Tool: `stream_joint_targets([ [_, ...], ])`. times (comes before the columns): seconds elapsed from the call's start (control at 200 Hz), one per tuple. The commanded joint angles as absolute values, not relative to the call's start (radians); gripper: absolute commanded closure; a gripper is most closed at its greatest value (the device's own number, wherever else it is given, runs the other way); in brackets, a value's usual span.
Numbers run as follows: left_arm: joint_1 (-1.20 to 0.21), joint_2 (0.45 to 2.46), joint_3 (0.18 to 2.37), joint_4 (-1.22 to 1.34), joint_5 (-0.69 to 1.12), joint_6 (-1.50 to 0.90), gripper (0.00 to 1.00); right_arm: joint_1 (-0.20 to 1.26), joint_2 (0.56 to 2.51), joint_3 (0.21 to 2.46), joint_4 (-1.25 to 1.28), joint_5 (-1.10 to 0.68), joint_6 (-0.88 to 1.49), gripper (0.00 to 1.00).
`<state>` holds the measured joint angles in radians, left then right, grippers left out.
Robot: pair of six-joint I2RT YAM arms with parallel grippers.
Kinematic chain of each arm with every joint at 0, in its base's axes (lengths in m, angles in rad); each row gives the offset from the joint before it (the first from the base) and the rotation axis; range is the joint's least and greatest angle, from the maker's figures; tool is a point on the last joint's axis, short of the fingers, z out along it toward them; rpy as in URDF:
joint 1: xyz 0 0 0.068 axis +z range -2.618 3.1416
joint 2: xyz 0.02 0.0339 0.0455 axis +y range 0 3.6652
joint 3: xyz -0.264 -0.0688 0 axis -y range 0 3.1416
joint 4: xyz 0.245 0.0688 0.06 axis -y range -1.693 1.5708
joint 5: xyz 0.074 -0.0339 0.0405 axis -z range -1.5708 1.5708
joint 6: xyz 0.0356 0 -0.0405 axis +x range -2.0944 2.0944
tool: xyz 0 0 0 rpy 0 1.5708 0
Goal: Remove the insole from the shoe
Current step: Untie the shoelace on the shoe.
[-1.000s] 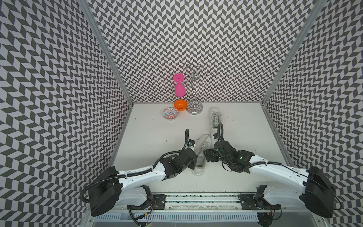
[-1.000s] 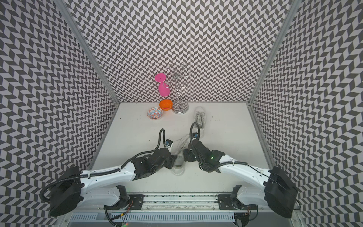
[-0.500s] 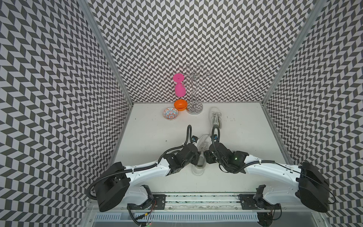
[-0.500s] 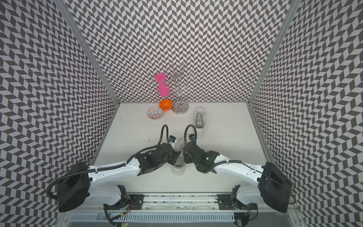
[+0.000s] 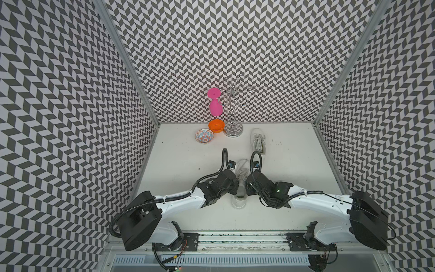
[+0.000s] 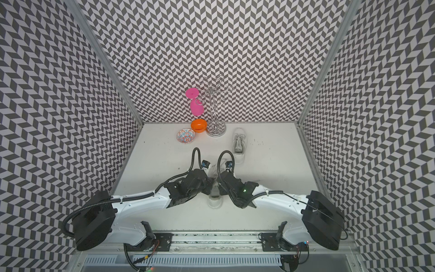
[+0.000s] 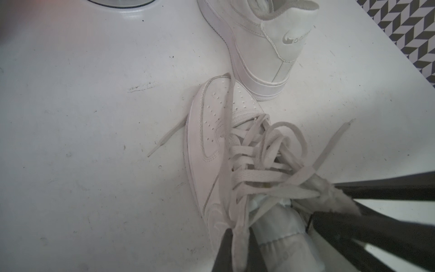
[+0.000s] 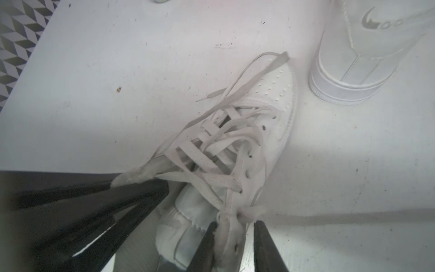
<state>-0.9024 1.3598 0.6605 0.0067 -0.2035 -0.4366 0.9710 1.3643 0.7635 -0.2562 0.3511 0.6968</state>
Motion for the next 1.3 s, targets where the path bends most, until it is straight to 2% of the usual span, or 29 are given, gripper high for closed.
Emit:
stream_joint_targets([
  [0.0, -0.857, 1.311, 0.609, 0.001, -0.265, -0.472, 1.0, 0.916, 1.317, 0.694, -0.312, 0.428, 0.711, 0.78],
  [0.185, -0.837, 1.278, 0.558, 0.009, -0.257, -0.477, 1.0, 0.814, 1.272, 0.608, -0.235, 0.331, 0.685, 0.83],
  [0.441, -0.846, 1.273, 0.58, 0.034, -0.194, -0.474, 1.0, 0.859, 1.296, 0.661, -0.225, 0.342, 0.585, 0.85],
  [0.561, -0.863, 1.262, 0.609, 0.028, -0.194, -0.474, 1.0, 0.89, 1.268, 0.665, -0.199, 0.322, 0.5, 0.72],
  [0.651, -0.871, 1.256, 0.613, 0.037, -0.169, -0.477, 1.0, 0.903, 1.245, 0.66, -0.172, 0.25, 0.445, 0.52],
  [0.761, -0.879, 1.251, 0.605, 0.04, -0.159, -0.486, 1.0, 0.92, 1.215, 0.653, -0.141, 0.172, 0.429, 0.37],
  [0.861, -0.888, 1.251, 0.605, 0.036, -0.165, -0.491, 1.0, 0.956, 1.195, 0.653, -0.143, 0.21, 0.423, 0.28],
  [0.966, -0.897, 1.249, 0.605, 0.037, -0.173, -0.5, 1.0, 0.992, 1.202, 0.669, -0.184, 0.285, 0.421, 0.23],
  [1.116, -0.906, 1.247, 0.616, 0.019, -0.207, -0.513, 1.0, 1.071, 1.195, 0.705, -0.246, 0.415, 0.398, 0.25],
  [1.242, -0.908, 1.227, 0.621, 0.007, -0.237, -0.529, 1.0, 1.093, 1.157, 0.698, -0.229, 0.413, 0.339, 0.33],
  [1.297, -0.908, 1.219, 0.621, 0.012, -0.232, -0.529, 1.0, 1.106, 1.148, 0.687, -0.202, 0.402, 0.299, 0.34],
])
